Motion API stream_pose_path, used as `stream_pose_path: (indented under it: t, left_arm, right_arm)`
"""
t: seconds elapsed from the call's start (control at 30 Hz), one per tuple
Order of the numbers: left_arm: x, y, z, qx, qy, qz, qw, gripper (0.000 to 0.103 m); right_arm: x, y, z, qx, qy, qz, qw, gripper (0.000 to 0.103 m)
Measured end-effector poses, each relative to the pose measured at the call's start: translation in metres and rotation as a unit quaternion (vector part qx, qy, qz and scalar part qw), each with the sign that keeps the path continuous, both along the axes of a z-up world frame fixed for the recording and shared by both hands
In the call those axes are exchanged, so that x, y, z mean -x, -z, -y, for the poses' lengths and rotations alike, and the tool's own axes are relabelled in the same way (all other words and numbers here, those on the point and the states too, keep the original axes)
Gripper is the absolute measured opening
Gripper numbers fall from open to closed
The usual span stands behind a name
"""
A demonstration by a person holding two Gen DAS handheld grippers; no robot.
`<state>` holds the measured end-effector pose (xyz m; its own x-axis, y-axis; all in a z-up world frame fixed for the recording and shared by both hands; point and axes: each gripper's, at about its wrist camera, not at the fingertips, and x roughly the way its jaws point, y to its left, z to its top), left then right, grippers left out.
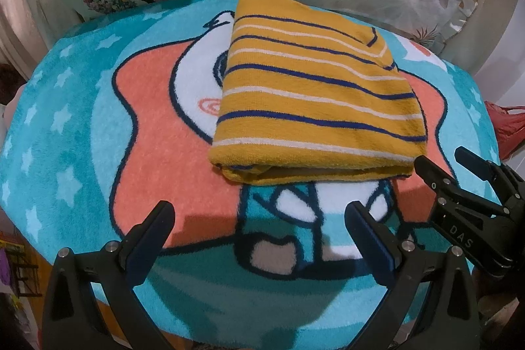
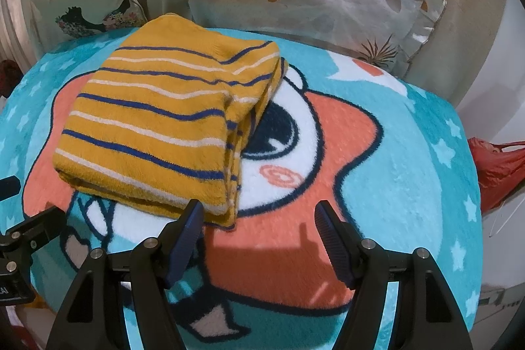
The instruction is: Fold small clothes
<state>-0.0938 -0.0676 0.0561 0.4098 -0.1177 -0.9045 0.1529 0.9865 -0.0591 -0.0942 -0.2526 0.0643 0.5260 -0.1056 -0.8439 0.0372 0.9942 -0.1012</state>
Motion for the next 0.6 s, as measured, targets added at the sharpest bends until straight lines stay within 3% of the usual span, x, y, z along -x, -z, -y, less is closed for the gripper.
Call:
stream_pose_path:
  t: [0.6]
  left_arm:
    - [-0.003, 0.005, 0.007, 0.005, 0.002, -0.005, 1.0000, 0.103]
  right_arm:
    - [0.004, -0.010, 0.003, 0.006, 0.000, 0.017, 1.000, 0.075]
